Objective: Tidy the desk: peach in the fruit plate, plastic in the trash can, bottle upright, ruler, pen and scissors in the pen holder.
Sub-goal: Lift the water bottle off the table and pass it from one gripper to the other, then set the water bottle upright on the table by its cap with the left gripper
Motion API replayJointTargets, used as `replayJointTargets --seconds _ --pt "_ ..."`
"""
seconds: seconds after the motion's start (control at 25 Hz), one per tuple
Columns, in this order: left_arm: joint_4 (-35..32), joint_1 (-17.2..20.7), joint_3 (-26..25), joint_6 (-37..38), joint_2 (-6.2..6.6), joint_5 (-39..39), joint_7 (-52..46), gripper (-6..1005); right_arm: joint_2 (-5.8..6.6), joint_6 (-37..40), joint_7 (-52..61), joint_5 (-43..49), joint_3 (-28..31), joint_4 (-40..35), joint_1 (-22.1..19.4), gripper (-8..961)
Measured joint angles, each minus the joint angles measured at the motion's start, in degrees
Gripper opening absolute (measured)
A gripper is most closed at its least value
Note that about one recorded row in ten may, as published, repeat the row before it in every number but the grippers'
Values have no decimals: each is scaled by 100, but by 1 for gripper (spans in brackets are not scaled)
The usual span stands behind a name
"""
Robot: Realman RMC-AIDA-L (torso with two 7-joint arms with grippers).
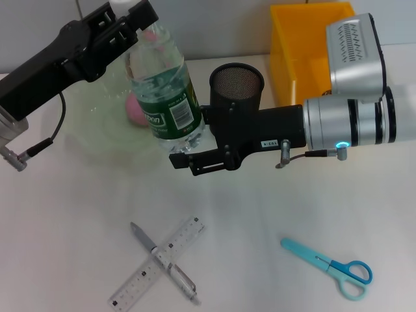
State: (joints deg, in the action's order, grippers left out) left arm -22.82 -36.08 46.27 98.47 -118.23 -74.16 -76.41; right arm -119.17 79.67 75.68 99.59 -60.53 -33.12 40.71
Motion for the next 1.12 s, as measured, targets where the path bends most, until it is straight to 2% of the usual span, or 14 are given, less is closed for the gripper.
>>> replayJointTargets --seconds 0.84,1.12 --pt "-30 62 -204 -23 40 -18 -3 467 -5 -347 150 272 10 -69 -164 816" --pt "-92 210 -206 -33 68 -44 62 475 -13 -495 -47 -171 94 -135 -332 816"
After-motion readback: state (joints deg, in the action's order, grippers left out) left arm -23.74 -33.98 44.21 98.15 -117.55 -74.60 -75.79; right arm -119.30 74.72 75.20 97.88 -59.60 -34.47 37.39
